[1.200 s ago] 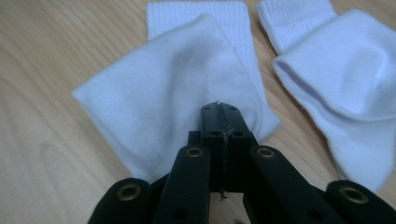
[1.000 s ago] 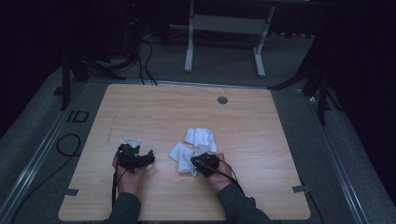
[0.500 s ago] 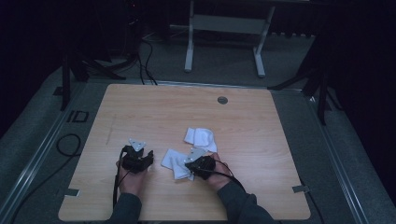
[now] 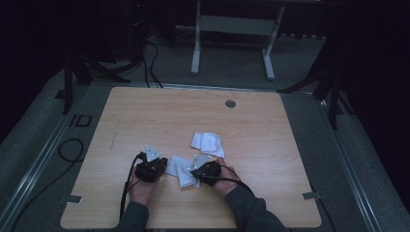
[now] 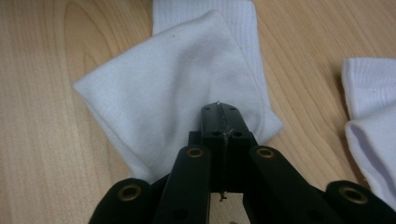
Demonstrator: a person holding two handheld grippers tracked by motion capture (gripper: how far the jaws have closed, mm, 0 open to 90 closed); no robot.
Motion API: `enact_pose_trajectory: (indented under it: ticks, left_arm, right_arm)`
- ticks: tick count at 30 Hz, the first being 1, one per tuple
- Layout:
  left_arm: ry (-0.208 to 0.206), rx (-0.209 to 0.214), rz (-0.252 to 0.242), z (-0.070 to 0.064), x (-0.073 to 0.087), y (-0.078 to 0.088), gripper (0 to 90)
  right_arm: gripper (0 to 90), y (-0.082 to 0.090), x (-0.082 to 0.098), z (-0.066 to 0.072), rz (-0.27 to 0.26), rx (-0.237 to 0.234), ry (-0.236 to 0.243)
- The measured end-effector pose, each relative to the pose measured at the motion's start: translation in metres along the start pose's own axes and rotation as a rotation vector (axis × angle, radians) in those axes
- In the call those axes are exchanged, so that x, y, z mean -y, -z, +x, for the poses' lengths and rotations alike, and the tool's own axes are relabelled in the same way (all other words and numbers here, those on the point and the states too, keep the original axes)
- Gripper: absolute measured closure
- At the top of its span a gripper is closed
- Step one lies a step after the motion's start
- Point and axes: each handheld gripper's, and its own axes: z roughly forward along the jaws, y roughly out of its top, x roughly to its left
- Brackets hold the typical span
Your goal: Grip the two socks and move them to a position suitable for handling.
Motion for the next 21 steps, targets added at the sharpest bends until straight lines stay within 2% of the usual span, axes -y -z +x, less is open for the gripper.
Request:
enact_pose_trajectory:
  ticks: [2, 9, 12, 14, 15, 17, 21]
  left_arm:
    - [-0.009, 0.029, -0.004, -0.005, -0.001, -0.002, 89.0]
    - [-0.033, 0.053, 0.032, -0.012, 0.001, -0.010, 89.3]
    - [-0.017, 0.061, 0.037, -0.010, 0.001, -0.010, 89.6]
    - [-0.017, 0.059, 0.038, -0.010, 0.001, -0.010, 89.6]
    - [-0.017, 0.059, 0.038, -0.010, 0.001, -0.010, 89.6]
    - [-0.028, 0.049, 0.038, -0.012, 0.001, -0.011, 89.6]
    - [-0.046, 0.035, 0.041, -0.014, 0.000, -0.010, 89.6]
  right_arm:
    - [90.0, 0.000, 0.000, 0.000, -0.002, -0.004, 0.000]
    - [90.0, 0.000, 0.000, -0.001, -0.001, -0.011, -0.013]
    - [80.4, 0.004, 0.002, -0.008, -0.022, -0.053, -0.077]
    - [79.7, 0.009, 0.003, -0.012, -0.044, -0.058, -0.112]
    - [79.7, 0.009, 0.003, -0.012, -0.044, -0.058, -0.112]
    - [79.2, 0.017, 0.003, -0.018, -0.062, -0.037, -0.158]
    - [76.9, 0.021, 0.003, -0.024, -0.052, -0.018, -0.204]
